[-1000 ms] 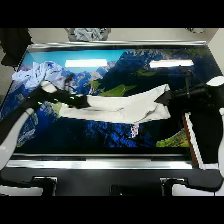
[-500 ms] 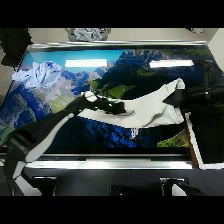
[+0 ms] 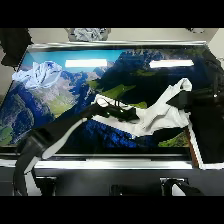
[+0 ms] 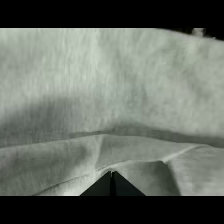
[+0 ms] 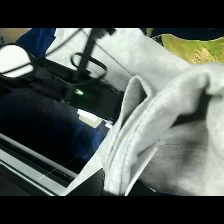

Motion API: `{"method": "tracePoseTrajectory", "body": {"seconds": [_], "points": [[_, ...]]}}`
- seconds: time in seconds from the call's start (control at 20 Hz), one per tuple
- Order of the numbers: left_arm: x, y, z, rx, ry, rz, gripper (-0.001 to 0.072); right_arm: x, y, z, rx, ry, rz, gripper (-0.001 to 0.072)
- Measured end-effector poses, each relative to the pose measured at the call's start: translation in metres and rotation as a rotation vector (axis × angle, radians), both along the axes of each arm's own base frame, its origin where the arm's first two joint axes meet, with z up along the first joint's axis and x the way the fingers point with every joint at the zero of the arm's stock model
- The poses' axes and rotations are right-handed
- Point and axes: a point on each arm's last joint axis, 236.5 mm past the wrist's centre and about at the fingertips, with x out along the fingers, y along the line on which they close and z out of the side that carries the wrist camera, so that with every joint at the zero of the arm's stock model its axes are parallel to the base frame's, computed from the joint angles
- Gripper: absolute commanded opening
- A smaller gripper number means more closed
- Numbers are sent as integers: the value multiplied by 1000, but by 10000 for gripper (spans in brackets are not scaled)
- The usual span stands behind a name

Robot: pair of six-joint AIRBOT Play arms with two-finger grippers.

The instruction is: Fold the shirts.

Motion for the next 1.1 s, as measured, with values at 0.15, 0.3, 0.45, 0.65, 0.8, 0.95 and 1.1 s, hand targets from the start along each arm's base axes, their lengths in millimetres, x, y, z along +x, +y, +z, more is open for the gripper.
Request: {"method": "tracePoseTrajectory", "body": {"seconds": [0.15,0.3,0.45,0.65,0.8,0.95,1.1], "points": [[54,66,47,69,-169,72,27,17,21,-16,10,11,49,47],[111,164,122,127,-347,236,28,43,68,-34,67,2,113,48],[134,258,200,156,-487,400,28,73,128,-58,174,8,137,48],[119,338,284,182,-641,539,28,106,206,-105,334,69,89,314],[99,359,323,194,-735,572,28,111,253,-134,443,128,75,616],[89,366,337,207,-780,577,29,117,258,-140,491,120,84,616],[87,369,332,223,-785,570,28,117,220,-140,430,108,127,616]]}}
